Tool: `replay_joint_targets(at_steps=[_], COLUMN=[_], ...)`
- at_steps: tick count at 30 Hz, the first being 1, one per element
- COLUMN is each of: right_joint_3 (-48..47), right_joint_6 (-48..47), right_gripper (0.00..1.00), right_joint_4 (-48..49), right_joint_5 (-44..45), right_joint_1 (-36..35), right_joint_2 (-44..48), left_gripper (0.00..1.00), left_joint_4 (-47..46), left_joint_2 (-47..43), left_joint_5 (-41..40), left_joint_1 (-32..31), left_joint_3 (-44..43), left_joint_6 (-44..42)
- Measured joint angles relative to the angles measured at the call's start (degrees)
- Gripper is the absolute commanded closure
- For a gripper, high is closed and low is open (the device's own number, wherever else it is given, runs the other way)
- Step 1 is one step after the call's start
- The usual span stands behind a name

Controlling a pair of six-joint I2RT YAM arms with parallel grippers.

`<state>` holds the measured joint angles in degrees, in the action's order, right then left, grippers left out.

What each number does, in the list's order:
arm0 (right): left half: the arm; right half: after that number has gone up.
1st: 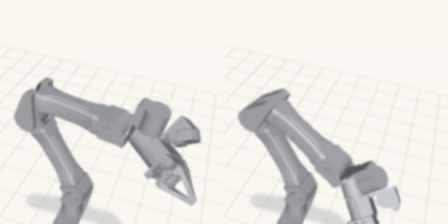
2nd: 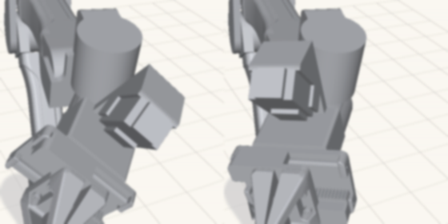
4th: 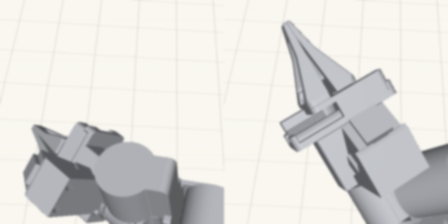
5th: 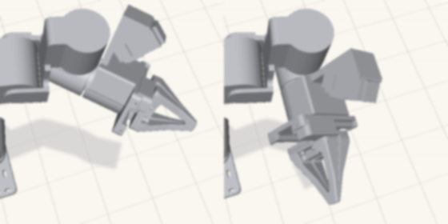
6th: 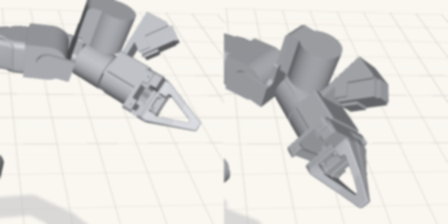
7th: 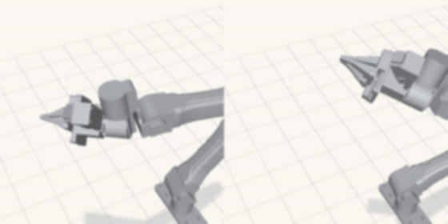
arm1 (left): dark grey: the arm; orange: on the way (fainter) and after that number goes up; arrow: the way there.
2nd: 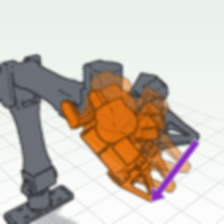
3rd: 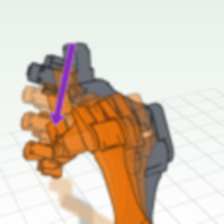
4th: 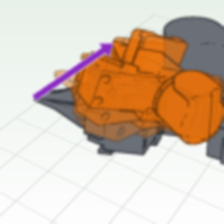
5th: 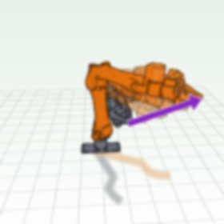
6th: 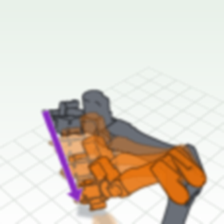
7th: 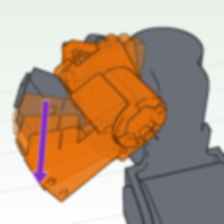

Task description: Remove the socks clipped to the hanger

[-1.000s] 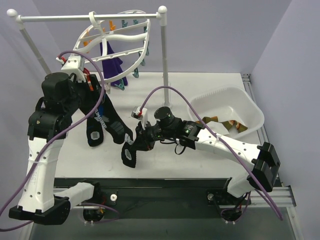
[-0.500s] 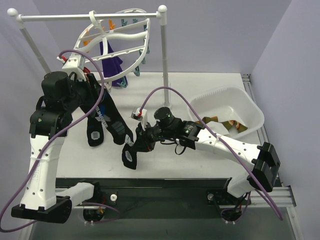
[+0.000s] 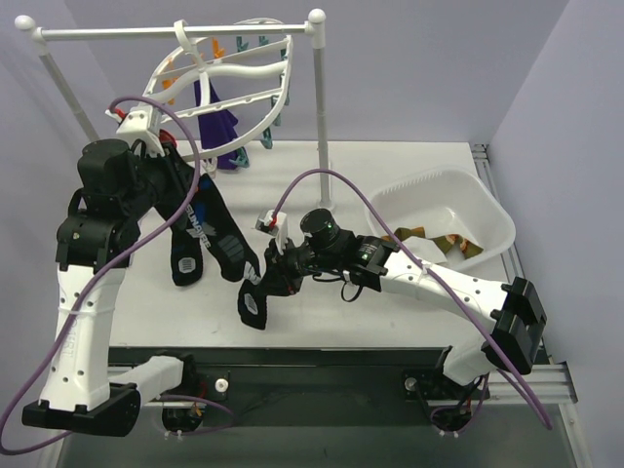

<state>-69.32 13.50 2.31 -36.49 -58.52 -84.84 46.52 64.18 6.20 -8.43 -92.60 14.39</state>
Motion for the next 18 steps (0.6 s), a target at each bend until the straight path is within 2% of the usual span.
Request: replay_joint_targets(at_steps=[7,18], right_joint_3=[0.0,-1.9], right_joint_6=[1.1,6.3], right_gripper=[1.0,1.0], right_joint_4=[-2.1,-10.3], right_joint_5=[4.6,24.1], right_joint_1=[0.0,-1.4], right_joint_2=[0.0,0.0], left_gripper=[1.0,1.0], left_joint_4=[0.1,1.4], left_joint_2=[-1.1,-3.0], left_joint_5=[-4.4,-11.3], left_joint_1=[0.0,0.0], left_joint_3=[0.0,-0.4], left_joint_6=[0.0,1.0])
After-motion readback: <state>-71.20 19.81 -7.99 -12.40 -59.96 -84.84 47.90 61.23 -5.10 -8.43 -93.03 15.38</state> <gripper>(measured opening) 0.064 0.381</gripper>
